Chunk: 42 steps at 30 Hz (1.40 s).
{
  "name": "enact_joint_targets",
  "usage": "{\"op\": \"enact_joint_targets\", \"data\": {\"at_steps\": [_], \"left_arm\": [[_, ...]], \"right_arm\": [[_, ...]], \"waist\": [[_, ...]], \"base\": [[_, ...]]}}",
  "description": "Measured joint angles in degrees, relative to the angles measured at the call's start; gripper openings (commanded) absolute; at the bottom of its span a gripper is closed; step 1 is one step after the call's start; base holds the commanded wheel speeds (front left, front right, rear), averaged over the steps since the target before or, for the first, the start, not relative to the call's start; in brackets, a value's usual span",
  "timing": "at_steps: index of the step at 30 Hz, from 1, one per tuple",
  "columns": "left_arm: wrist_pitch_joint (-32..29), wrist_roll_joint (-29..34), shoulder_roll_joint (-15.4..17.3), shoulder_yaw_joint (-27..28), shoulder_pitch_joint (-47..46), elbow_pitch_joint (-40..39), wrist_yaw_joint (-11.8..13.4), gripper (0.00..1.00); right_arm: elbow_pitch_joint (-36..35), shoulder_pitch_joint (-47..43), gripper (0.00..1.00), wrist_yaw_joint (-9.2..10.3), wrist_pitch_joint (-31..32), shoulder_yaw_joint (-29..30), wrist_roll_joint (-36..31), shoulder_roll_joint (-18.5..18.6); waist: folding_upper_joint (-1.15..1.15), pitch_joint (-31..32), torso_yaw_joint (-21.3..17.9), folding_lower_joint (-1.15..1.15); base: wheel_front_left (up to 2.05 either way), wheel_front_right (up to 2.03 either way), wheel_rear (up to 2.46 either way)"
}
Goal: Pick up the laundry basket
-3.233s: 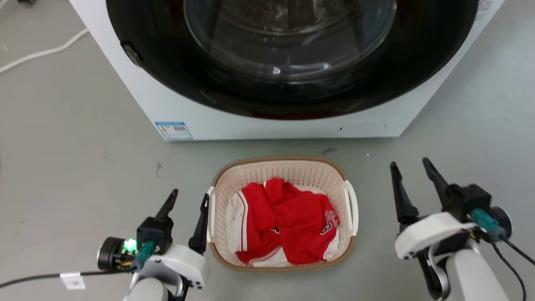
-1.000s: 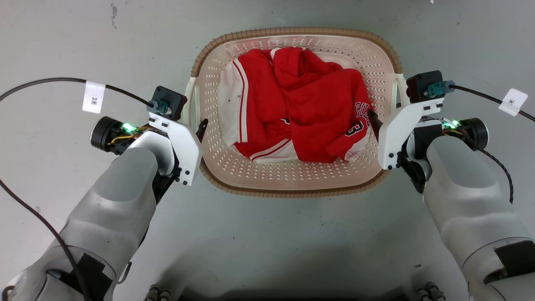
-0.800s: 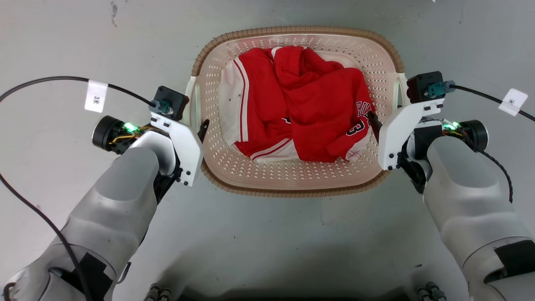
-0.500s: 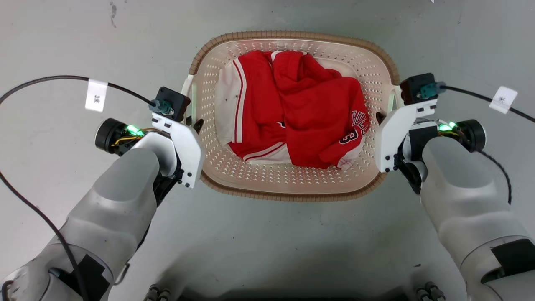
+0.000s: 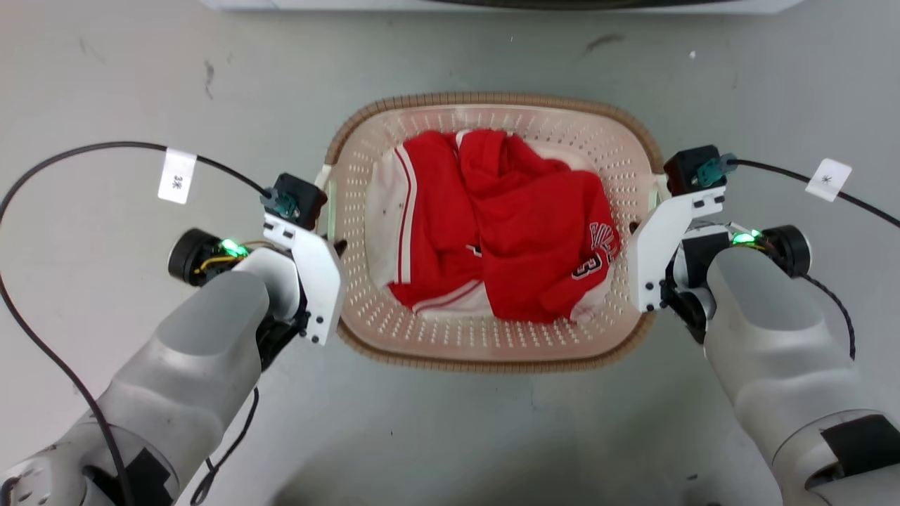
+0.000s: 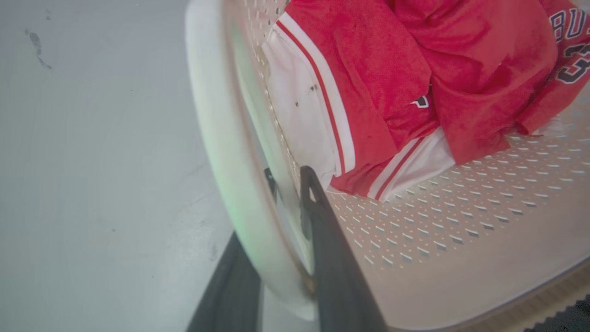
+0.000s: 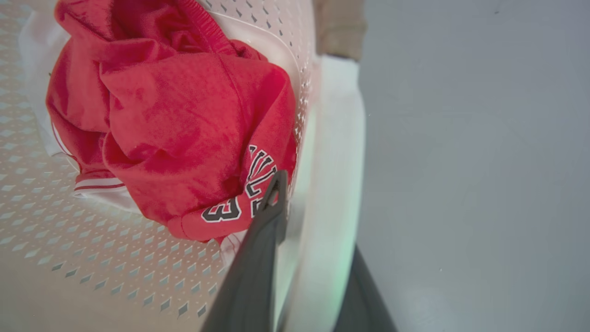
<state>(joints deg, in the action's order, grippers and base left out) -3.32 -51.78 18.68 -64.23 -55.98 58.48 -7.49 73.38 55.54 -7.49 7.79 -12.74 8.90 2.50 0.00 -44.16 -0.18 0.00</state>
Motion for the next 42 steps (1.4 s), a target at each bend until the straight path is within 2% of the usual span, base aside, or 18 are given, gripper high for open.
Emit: {"op": "enact_joint_targets", "data": {"at_steps": [11, 20, 33, 42], "left_arm": [[-7.57, -8.17, 2.74, -6.35, 5.45, -5.25, 0.01, 0.00], [-14.78, -13.05, 6.14, -8.37, 9.89, -11.37, 0.02, 0.00], [-24.68, -14.62, 10.94, -8.96, 13.01, -19.56, 0.15, 0.00], [-28.59, -15.46, 11.51, -9.02, 13.51, -21.48, 0.19, 0.00]], "right_arm": [[0.10, -4.35, 0.00, -0.01, 9.50, -5.53, 3.71, -0.09], [-1.00, -8.33, 0.00, -0.01, 16.86, -11.44, 7.27, -0.14], [-3.85, -12.62, 0.00, 0.01, 25.20, -17.96, 14.46, -0.14], [-4.19, -13.36, 0.00, 0.10, 28.60, -20.74, 17.85, 0.09]], "waist": [[0.00, 11.23, -1.09, 0.00], [0.00, 22.37, -1.48, -0.01], [0.00, 34.32, -1.81, -0.02], [0.00, 37.87, -1.80, -0.01]], "base": [[0.00, 0.00, 0.00], [0.00, 0.00, 0.00], [0.00, 0.00, 0.00], [0.00, 0.00, 0.00]]}}
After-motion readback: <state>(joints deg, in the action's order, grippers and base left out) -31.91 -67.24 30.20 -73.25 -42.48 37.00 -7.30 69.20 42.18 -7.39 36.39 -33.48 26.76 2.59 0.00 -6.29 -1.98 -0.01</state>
